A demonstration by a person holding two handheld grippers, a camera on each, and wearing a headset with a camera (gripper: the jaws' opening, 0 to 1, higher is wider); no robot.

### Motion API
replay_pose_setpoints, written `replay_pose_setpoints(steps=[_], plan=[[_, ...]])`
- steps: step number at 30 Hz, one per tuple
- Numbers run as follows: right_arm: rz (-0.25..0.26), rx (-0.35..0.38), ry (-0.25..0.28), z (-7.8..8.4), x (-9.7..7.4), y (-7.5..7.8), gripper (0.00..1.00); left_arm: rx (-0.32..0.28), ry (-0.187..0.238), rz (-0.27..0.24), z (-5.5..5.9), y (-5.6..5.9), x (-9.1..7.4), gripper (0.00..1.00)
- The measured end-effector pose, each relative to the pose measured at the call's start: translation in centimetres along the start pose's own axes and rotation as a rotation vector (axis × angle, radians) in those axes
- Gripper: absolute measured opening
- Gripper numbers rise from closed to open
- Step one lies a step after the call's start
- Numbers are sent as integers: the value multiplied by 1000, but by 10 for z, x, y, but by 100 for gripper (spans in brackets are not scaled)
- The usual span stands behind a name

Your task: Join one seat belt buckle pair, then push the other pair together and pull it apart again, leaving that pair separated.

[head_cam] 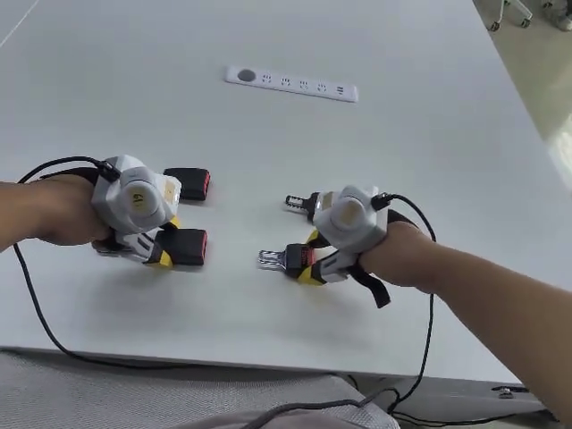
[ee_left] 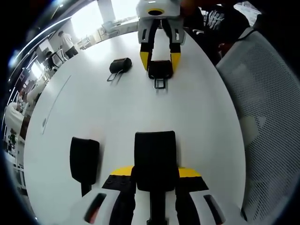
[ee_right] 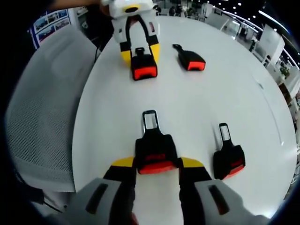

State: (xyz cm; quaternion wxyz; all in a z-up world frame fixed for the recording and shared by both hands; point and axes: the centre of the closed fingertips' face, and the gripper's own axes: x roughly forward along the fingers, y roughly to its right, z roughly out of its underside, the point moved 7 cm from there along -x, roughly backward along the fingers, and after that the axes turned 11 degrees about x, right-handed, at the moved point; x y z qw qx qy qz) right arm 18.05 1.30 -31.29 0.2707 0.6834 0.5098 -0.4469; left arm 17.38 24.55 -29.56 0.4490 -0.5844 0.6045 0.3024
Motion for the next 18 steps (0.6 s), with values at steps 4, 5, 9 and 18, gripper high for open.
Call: replay_pose_setpoints(steps=[4, 5, 9, 18], plan=[[-5, -17, 15, -15, 9, -7, 36, -6, 3, -2, 0, 0, 0, 33], [-8, -22, 18, -18, 11, -8, 36, -7, 2, -3, 0, 0, -1, 33], [-10, -30, 28, -28, 17, -11, 36, -8, 1, -5, 0, 0, -1, 33], [-16, -44, 40, -49, 28, -17, 36, -10, 2, -4, 0, 0, 0, 33]])
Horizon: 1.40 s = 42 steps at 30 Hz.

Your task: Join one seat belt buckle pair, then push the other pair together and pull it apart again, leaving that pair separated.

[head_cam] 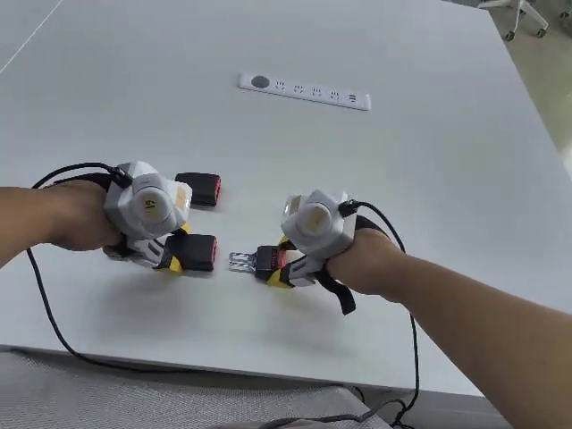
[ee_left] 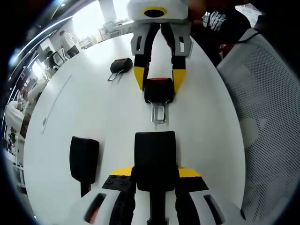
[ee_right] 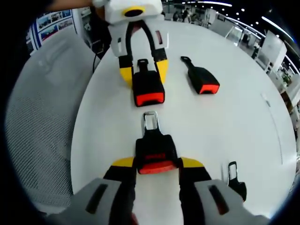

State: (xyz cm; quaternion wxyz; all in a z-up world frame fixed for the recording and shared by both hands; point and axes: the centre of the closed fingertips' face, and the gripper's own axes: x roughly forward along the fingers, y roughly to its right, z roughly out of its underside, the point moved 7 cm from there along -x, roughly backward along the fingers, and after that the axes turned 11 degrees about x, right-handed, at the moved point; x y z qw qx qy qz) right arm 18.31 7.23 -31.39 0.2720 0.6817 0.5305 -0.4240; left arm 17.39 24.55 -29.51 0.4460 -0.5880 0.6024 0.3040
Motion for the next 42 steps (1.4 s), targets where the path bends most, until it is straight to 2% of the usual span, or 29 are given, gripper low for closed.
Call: replay_pose_setpoints(steps=[7, 10, 12, 14, 22, 26, 31, 36, 42], plan=[[4, 9, 5, -12, 7, -2, 36, 0, 1, -1, 0, -1, 0, 33], [8, 13, 2, -15, 8, -2, 35, 0, 3, 1, 5, -5, 5, 33], [16, 5, -9, -16, 8, -2, 35, -3, 4, 0, 8, -7, 7, 33], [32, -39, -9, -17, 8, -3, 35, -2, 1, -2, 9, -9, 9, 32], [12, -32, 29, -25, 14, -8, 35, 2, 3, 2, 15, -14, 15, 32], [7, -14, 44, -23, 14, -6, 34, 5, 2, 7, 16, -14, 16, 32], [7, -3, 57, -24, 16, -7, 34, 24, 20, 7, 17, -14, 16, 32], [6, -9, 53, -29, 19, -9, 33, 24, 21, 2, 7, -6, 8, 31], [2, -13, 56, -38, 24, -11, 33, 26, 22, 0, 2, -2, 2, 31]])
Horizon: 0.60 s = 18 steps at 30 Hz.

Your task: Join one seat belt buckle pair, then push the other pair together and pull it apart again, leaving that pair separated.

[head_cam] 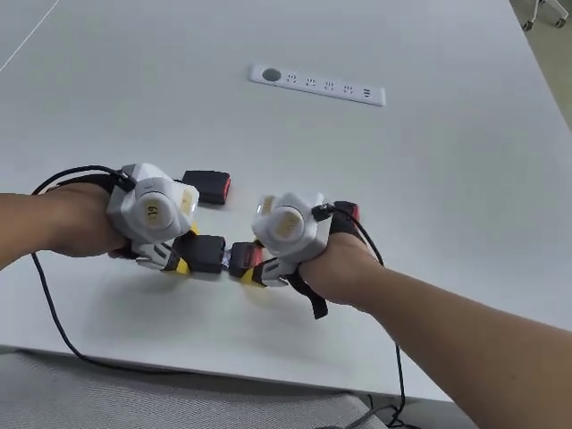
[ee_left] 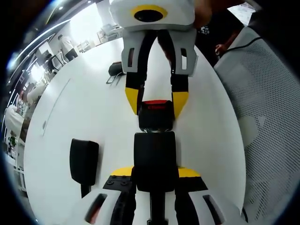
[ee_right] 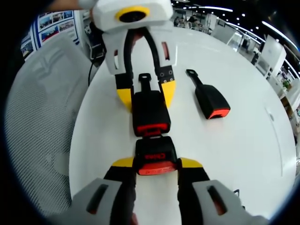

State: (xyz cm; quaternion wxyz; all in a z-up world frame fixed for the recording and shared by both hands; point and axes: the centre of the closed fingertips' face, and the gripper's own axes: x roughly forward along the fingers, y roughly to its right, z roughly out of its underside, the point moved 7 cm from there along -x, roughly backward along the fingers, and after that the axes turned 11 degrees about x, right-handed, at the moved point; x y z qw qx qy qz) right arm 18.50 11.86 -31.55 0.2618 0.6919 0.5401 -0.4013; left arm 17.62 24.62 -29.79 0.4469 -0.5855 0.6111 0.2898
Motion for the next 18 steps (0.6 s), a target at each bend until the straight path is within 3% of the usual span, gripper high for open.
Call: replay_pose_setpoints(steps=[1, 2, 8, 12, 18], plan=[[-5, 2, 18, -4, 2, -1, 33, 1, -2, 0, -1, 0, 0, 31], [23, -7, -4, -4, -3, 2, 33, -4, -4, -2, -1, 0, -2, 31], [16, 3, -5, -5, -5, -3, 33, 3, -14, 8, 5, -4, 3, 31], [19, -39, 3, -1, -7, -4, 33, -2, -14, 23, 12, -6, 5, 31], [0, -21, 4, 2, -6, -3, 32, 12, -20, 26, 16, -10, 7, 31]])
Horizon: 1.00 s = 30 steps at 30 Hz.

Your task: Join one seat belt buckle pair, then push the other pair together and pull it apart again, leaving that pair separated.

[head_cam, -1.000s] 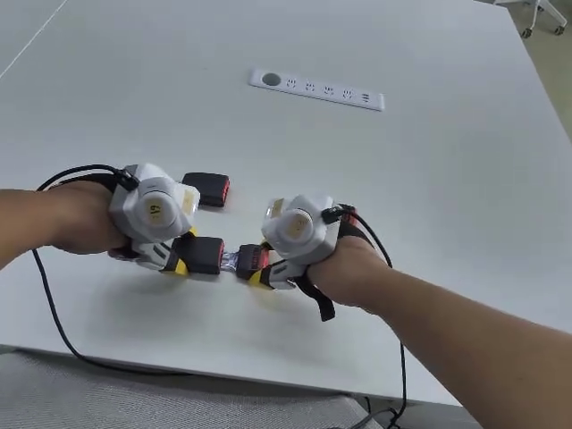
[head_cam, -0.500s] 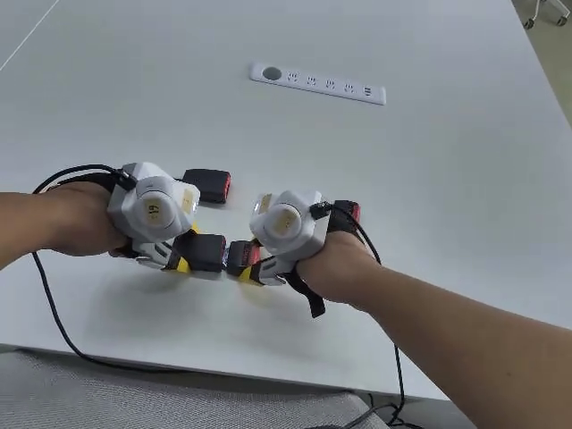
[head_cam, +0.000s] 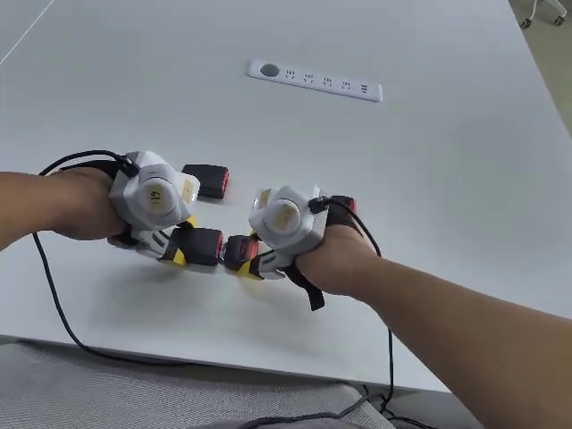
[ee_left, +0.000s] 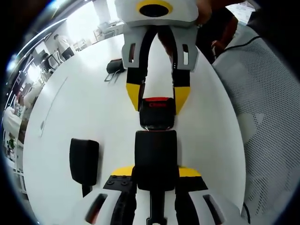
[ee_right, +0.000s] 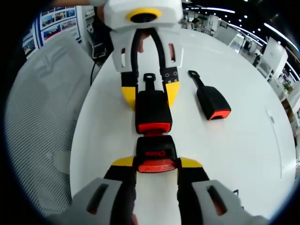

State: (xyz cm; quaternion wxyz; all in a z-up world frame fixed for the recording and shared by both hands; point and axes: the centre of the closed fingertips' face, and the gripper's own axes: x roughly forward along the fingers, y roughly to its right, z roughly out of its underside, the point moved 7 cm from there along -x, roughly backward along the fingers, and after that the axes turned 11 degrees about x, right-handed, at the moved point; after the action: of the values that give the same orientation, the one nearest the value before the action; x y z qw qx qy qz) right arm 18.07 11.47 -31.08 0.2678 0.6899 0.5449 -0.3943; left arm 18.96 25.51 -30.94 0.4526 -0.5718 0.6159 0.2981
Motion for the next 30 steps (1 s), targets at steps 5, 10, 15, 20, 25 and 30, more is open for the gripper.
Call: replay_pose_setpoints(steps=[5, 10, 15, 20, 25, 30], plan=[[-6, 0, 3, 1, 1, -2, 32, -9, 8, -7, -2, 3, -2, 31], [-12, 1, 4, 2, 0, -2, 32, -11, 10, -6, -10, 8, -8, 31], [-13, -8, 2, 2, 2, 0, 32, -6, 9, -4, -13, 10, -11, 31], [-13, -12, 2, 2, 2, -1, 32, -10, 13, -6, -14, 11, -12, 31], [-16, -13, 3, 2, 2, 1, 32, -8, 8, -7, -15, 11, -13, 31], [-20, 1, 6, 2, 2, 2, 32, -20, 7, -5, -15, 10, -13, 31]])
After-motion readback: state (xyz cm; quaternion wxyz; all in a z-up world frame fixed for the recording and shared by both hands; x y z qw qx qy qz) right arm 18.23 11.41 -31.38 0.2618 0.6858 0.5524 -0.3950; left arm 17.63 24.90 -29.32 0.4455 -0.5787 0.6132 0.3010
